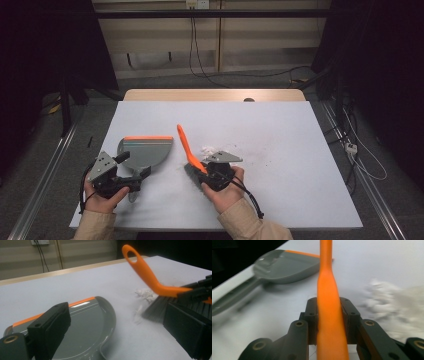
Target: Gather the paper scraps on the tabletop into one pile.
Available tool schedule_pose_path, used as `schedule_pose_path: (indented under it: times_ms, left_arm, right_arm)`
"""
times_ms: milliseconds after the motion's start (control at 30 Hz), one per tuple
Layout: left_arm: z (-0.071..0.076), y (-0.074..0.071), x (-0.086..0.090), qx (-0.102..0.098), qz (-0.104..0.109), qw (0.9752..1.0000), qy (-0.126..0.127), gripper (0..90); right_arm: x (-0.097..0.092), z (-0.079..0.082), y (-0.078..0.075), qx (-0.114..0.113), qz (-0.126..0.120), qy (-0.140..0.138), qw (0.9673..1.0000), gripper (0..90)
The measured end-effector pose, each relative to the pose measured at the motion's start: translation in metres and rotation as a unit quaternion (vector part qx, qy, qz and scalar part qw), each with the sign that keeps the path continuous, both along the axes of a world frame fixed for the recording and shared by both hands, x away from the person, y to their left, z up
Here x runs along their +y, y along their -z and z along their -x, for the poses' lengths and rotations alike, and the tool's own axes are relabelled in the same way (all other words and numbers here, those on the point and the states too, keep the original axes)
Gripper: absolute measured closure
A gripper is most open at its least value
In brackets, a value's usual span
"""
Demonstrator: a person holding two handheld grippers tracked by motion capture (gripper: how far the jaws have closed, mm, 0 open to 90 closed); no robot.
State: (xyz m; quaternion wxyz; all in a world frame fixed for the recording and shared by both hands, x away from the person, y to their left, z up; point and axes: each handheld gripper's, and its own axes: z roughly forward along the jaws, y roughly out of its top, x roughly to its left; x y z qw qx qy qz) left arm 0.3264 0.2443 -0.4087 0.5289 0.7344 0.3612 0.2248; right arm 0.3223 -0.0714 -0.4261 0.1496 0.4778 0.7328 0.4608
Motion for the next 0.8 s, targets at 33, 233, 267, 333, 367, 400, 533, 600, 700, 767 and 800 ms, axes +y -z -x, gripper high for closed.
schedule_pose_path:
  times_ms: [33, 233, 267, 333, 367, 400, 533, 600, 700, 767, 800]
  left_arm:
    - [0.0, 0.0, 0.001, 0.0, -0.002, 1.0, 0.001, 7.3]
    - [0.0, -0.001, 0.001, -0.001, 0.0, 1.0, -0.003, 7.3]
    - [0.0, -0.001, 0.001, -0.001, -0.001, 1.0, -0.002, 7.3]
    - [0.0, -0.001, 0.001, 0.0, -0.001, 1.0, -0.002, 7.4]
    - [0.0, -0.001, 0.001, 0.0, 0.0, 1.0, -0.002, 7.4]
    - [0.0, -0.001, 0.001, 0.0, 0.0, 1.0, -0.002, 7.3]
    - [0.0, -0.001, 0.001, -0.002, 0.0, 1.0, -0.001, 7.4]
    - [0.0, -0.001, 0.002, -0.001, 0.001, 1.0, -0.001, 7.4]
    - [0.0, -0.001, 0.003, -0.001, 0.001, 1.0, -0.002, 7.4]
    - [0.0, -0.001, 0.003, -0.001, 0.002, 1.0, -0.001, 7.4]
    - [0.0, -0.001, 0.003, -0.001, 0.0, 1.0, -0.001, 7.4]
  right_arm:
    - [-0.006, -0.003, 0.0, -0.004, 0.008, 0.007, 0.9999, 71.4]
    - [-0.035, -0.014, -0.007, -0.003, -0.014, 0.044, 0.9989, 71.4]
    - [-0.035, -0.014, -0.011, -0.008, -0.017, 0.045, 0.9988, 71.4]
    - [-0.033, -0.013, -0.019, -0.021, -0.022, 0.041, 0.9987, 71.4]
    - [-0.03, -0.012, -0.022, -0.026, -0.026, 0.038, 0.9986, 71.4]
    - [-0.027, -0.012, -0.025, -0.031, -0.027, 0.035, 0.9985, 71.4]
    - [-0.009, -0.018, -0.028, -0.036, -0.028, 0.022, 0.9987, 71.4]
    - [0.0, -0.023, -0.023, -0.023, -0.036, 0.014, 0.999, 71.4]
    - [0.017, -0.028, -0.011, 0.001, -0.042, 0.003, 0.9991, 71.4]
    - [0.027, -0.029, -0.005, 0.009, -0.044, -0.005, 0.999, 71.4]
    - [0.031, -0.03, -0.002, 0.016, -0.043, -0.009, 0.9989, 71.4]
